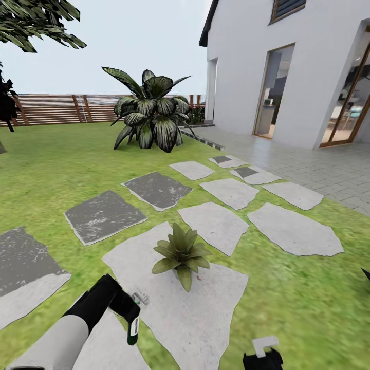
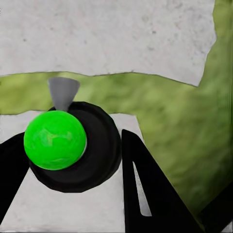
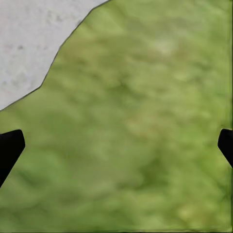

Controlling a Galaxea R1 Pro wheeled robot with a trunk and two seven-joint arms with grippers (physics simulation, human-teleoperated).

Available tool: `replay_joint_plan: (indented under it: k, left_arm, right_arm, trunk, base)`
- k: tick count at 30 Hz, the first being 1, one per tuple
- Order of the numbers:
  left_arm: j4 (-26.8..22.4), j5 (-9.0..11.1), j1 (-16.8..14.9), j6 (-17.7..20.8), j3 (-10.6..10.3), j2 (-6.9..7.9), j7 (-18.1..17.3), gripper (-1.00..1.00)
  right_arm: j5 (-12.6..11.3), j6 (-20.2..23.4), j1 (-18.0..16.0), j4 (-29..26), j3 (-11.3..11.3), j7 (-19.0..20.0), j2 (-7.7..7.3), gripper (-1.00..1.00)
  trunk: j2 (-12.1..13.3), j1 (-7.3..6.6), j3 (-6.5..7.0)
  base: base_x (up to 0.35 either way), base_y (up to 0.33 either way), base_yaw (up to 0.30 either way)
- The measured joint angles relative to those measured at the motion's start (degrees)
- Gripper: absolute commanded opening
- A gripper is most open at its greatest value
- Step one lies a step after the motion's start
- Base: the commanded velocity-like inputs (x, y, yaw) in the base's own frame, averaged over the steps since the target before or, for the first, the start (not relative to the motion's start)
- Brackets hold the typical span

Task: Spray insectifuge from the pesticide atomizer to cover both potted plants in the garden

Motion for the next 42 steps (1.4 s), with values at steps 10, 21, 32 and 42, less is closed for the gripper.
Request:
replay_joint_plan:
  k: [10, 21, 32, 42]
  left_arm:
    - [0.0, 0.3, -3.3, 7.4, -0.4, -2.39, 0.0, -1.0]
    - [0.2, 0.1, -9.9, 21.9, -0.7, -4.15, -5.5, -1.0]
    - [0.2, -0.4, -9.3, 22.3, -5.3, -4.01, -7.1, -1.0]
    - [0.6, -0.4, -9.7, 22.2, -7.1, -3.11, -7.3, -1.0]
  right_arm:
    - [-1.9, -0.1, 0.0, 0.2, -0.2, -1.3, -0.08, 1.0]
    - [-3.5, -0.4, 0.0, 0.2, -1.4, -1.4, -0.75, 1.0]
    - [-4.2, -0.4, 0.1, 0.4, -1.7, -1.5, -0.67, 1.0]
    - [-4.2, -0.4, 0.2, 0.5, -1.7, -1.5, -0.21, 1.0]
  trunk:
    - [0.0, 0.0, 0.0]
    - [0.0, 0.0, 0.0]
    - [0.0, -0.03, 0.0]
    - [0.0, 0.0, 0.0]
  base:
    - [0.0, 0.0, 0.0]
    - [0.0, 0.0, 0.0]
    - [0.186, -0.082, 0.0]
    - [0.118, -0.066, -0.054]
